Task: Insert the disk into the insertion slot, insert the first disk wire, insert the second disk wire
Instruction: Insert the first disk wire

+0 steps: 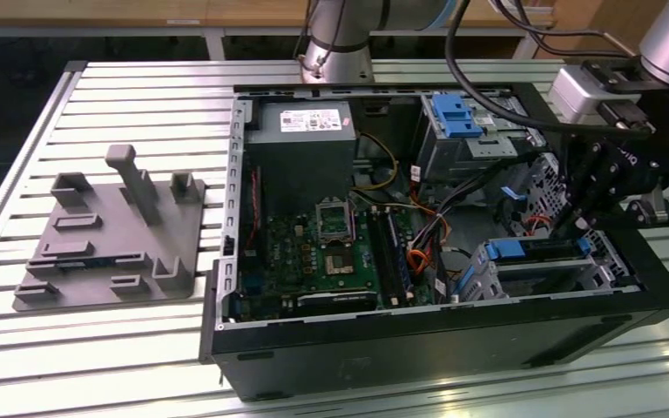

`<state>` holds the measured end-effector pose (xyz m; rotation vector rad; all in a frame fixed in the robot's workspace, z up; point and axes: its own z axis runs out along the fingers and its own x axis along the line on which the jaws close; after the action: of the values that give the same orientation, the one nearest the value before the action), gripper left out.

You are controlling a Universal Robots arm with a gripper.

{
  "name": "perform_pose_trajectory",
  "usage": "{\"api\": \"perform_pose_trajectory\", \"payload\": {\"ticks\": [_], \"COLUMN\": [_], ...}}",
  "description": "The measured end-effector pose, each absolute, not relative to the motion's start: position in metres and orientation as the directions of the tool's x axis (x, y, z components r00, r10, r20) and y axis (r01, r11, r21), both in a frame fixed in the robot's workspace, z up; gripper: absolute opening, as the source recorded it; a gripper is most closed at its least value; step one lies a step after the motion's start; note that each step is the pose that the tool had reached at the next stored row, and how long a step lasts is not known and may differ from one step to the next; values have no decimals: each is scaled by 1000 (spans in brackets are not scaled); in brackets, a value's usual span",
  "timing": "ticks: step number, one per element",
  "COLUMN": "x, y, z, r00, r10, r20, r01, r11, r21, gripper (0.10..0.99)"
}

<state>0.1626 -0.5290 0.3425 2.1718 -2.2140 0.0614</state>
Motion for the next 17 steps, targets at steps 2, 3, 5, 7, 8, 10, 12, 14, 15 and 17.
{"api": "perform_pose_trajectory", "payload": {"ticks": [2,3,5,7,8,10,12,14,15,17], "x": [163,163,163,163,163,163,163,163,163,163], "y": [-529,-529,-529,-529,-529,-529,-529,-529,-529,-529], "z": [341,341,340,340,340,339,339,339,339,338], "r00": [-20,-20,-20,-20,-20,-20,-20,-20,-20,-20], "r10": [-998,-998,-998,-998,-998,-998,-998,-998,-998,-998], "r20": [57,57,57,57,57,57,57,57,57,57], "r01": [-1000,-1000,-1000,-1000,-1000,-1000,-1000,-1000,-1000,-1000], "r11": [20,20,20,20,20,20,20,20,20,20], "r21": [0,0,0,0,0,0,0,0,0,0], "gripper": [173,173,173,173,173,173,173,173,173,173]}}
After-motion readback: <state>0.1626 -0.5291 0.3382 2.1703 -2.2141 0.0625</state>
